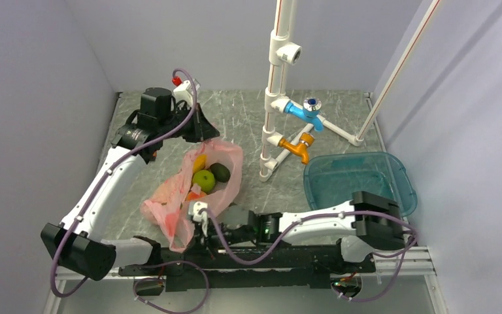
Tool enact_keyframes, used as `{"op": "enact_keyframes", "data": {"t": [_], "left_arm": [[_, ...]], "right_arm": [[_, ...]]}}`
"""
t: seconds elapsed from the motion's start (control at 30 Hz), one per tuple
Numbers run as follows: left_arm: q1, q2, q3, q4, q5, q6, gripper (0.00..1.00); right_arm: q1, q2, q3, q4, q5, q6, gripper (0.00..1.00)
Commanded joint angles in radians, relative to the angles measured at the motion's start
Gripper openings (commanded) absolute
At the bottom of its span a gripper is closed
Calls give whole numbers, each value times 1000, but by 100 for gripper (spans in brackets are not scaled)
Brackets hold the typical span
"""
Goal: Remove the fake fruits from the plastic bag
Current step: Adjust the plastic bag at the center of the board.
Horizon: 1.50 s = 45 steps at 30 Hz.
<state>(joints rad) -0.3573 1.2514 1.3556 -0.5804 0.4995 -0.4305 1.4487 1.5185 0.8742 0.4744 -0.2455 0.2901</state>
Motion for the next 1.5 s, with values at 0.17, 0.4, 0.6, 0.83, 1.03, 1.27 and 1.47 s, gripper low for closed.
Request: {"op": "enact_keyframes", "data": {"t": [0.17, 0.4, 0.6, 0.83, 1.03, 1.27, 1.47], "left_arm": [[-20, -83, -20, -35, -29, 73, 16], [-20, -212, -88, -99, -76, 102, 86], [-19, -392, -130, -151, -123, 106, 99], [-19, -586, -130, -286, -288, 89, 99], [-19, -676, -258, -335, -496, 16, 93], [-43, -460, -351, -204, -485, 145, 99], [-52, -229, -267, -144, -650, 238, 90]], "right_arm": [[39, -43, 47, -52, 165, 40, 36], [38, -210, -22, -195, 386, 81, 76], [33, -347, -126, -157, 483, 95, 99], [24, -325, -102, -173, 603, 62, 93], [24, -260, -75, -187, 812, 74, 62], [23, -100, 33, -178, 767, 26, 51], [25, -28, -32, -126, 777, 81, 51]]}}
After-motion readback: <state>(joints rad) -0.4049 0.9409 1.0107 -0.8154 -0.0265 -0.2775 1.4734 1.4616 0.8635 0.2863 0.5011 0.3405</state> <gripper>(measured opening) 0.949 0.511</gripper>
